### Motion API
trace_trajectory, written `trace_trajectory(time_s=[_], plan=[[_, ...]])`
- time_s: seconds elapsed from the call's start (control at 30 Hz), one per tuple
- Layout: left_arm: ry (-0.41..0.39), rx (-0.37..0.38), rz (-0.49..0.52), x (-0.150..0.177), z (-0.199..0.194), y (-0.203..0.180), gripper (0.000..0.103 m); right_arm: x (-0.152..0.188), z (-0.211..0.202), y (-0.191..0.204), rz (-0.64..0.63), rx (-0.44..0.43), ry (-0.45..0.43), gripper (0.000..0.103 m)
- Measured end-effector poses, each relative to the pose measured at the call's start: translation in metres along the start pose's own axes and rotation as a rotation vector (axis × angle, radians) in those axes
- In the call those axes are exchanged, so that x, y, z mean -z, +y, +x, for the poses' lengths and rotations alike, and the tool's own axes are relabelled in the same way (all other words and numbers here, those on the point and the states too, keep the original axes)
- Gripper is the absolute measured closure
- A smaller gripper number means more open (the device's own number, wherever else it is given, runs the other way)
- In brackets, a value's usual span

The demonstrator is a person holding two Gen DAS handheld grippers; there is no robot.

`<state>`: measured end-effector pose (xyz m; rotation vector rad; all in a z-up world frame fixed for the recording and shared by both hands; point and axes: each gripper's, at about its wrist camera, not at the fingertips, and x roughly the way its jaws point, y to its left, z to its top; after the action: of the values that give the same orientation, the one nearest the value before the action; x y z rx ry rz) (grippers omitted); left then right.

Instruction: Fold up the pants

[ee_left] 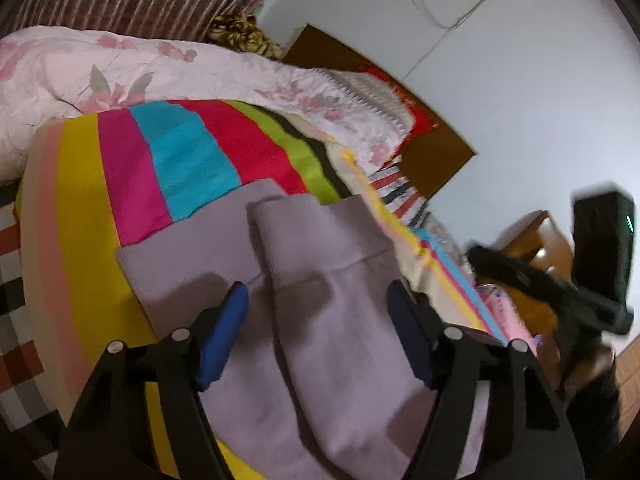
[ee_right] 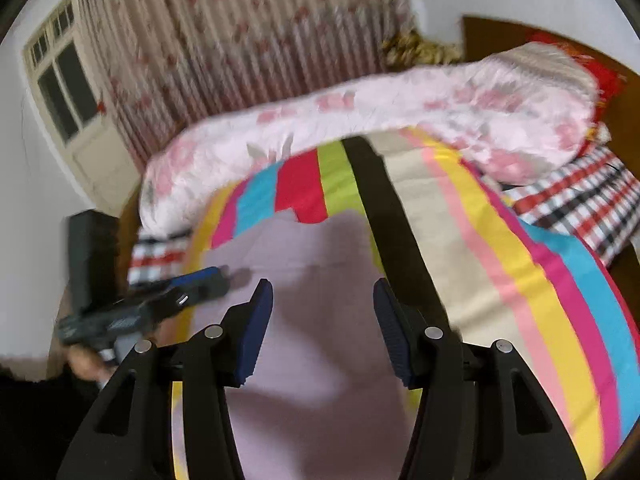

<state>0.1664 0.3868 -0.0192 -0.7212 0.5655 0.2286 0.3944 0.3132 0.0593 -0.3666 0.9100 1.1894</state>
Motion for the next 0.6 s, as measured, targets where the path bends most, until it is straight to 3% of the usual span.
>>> trace_trajectory(time_s=[0.2, 0.3, 0.33, 0.4, 0.53, 0.6], plan=[[0.021, -0.027, -0.033, -0.010, 0.013, 0.011, 0.033, -0.008, 0.068, -0.002, -0.055, -0.011, 0.196, 0.060], [0.037, -0.029, -0.044, -0.011, 0.020, 0.014, 0.035, -0.004, 0.071, -0.003, -0.057, -0.015, 0.189, 0.067], [0.042, -0.037, -0.044, -0.012, 0.022, 0.014, 0.039, -0.003, 0.069, -0.003, -0.059, -0.007, 0.179, 0.073], [0.050, -0.061, -0.039, -0.014, 0.024, 0.015, 0.052, -0.001, 0.067, -0.009, -0.024, -0.007, 0.166, 0.074], [0.041, -0.071, -0.018, -0.012, 0.021, 0.011, 0.057, 0.004, 0.068, -0.023, 0.050, -0.041, 0.167, 0.074], [0.055, -0.095, 0.003, -0.011, 0.024, 0.007, 0.069, 0.005, 0.070, -0.020, 0.041, -0.021, 0.154, 0.081]])
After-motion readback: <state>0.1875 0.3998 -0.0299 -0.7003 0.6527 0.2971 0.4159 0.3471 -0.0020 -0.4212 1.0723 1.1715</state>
